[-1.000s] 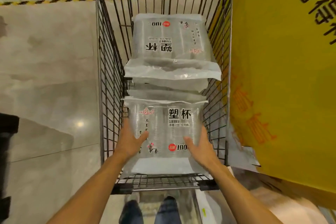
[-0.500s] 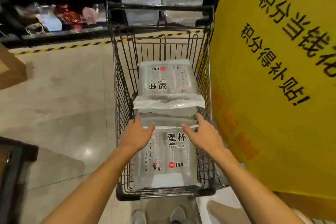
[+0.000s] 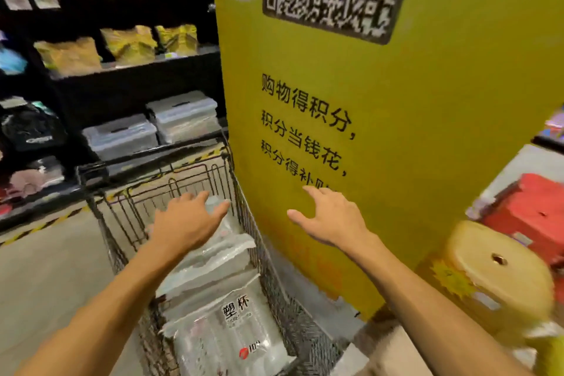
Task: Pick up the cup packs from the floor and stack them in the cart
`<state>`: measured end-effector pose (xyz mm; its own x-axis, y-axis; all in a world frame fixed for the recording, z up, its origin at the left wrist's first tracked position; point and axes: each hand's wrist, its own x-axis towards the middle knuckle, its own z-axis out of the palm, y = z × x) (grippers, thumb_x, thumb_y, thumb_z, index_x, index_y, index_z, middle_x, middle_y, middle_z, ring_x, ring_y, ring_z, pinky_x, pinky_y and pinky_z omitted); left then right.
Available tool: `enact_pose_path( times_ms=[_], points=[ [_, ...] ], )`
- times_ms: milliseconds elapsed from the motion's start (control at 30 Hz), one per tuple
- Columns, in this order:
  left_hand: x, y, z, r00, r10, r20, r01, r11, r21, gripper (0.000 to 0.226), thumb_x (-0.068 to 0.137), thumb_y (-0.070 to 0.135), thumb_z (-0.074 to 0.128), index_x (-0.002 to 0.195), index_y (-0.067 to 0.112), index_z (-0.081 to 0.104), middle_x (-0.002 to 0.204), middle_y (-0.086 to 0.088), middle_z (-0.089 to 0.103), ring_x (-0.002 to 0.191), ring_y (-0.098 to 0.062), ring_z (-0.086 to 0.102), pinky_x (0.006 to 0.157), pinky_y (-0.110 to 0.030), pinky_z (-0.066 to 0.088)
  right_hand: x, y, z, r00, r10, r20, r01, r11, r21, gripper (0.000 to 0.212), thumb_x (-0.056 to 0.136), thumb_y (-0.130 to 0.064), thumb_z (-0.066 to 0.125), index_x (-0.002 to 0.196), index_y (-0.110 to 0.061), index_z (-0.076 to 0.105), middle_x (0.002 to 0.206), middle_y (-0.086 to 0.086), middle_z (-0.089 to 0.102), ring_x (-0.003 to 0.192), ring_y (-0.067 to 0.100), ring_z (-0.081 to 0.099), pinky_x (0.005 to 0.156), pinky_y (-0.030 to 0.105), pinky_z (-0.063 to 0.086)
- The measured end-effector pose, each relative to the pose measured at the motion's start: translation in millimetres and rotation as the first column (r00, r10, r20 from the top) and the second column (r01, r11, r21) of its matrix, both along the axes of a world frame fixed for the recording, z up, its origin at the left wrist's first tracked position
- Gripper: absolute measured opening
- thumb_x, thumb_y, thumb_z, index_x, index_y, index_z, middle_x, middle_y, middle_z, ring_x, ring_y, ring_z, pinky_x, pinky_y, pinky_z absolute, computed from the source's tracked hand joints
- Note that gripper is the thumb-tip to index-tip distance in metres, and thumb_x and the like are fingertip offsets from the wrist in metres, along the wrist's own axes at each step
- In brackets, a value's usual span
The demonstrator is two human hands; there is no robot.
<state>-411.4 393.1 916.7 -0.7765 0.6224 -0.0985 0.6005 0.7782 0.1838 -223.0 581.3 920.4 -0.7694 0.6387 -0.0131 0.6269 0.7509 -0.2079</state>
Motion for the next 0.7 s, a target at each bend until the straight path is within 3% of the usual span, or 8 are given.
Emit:
enact_pose_path(
  times_ms=[133,300,500,700],
  points=[
    [25.5,47.0,19.9,0.962,-0.271,-0.029,0.27,0.963,-0.01,0.109,0.075,0.095,0.003,0.159,0.03,0.032,0.158,-0.012,0.043,0.14,-0.035,0.047,0.114,-0.063,0.036,81.7,-3.9,23.6,0.965,-0.262,-0.024,0.263,0.964,0.039,0.082,0.096,-0.077,0.045,0.163,-0.03,0.034,0.164,0.008,0.044,0.15,0.031,0.042,0.117,0.051,0.04],
    [121.7,87.9,26.5,0.8,-0.599,-0.032,0.598,0.801,-0.031,0.086,0.088,0.084,0.017,0.158,0.035,0.031,0.162,-0.009,0.035,0.145,-0.036,0.037,0.115,-0.061,0.03,221.4,-52.1,32.6,0.794,-0.605,-0.048,0.607,0.794,0.037,0.08,0.096,-0.075,0.05,0.16,-0.028,0.04,0.157,0.009,0.052,0.144,0.033,0.047,0.11,0.051,0.045],
    [307.6,95.2,28.4,0.485,-0.874,-0.024,0.874,0.485,-0.006,0.086,0.087,0.086,0.017,0.156,0.038,0.036,0.164,-0.006,0.035,0.148,-0.035,0.034,0.118,-0.061,0.027,409.0,-185.6,37.1,0.4,-0.916,-0.037,0.916,0.398,0.054,0.087,0.085,-0.081,0.045,0.157,-0.03,0.044,0.154,0.006,0.055,0.14,0.035,0.051,0.108,0.052,0.047],
    [498.9,45.6,20.5,0.053,-0.999,-0.01,0.997,0.053,0.055,0.082,0.09,0.083,0.023,0.154,0.034,0.039,0.159,-0.009,0.041,0.144,-0.037,0.039,0.114,-0.059,0.032,563.7,-368.9,32.8,-0.056,-0.994,-0.09,0.998,-0.057,0.01,0.081,0.093,-0.073,0.057,0.158,-0.026,0.044,0.155,0.008,0.054,0.139,0.036,0.052,0.106,0.055,0.049]
  ],
)
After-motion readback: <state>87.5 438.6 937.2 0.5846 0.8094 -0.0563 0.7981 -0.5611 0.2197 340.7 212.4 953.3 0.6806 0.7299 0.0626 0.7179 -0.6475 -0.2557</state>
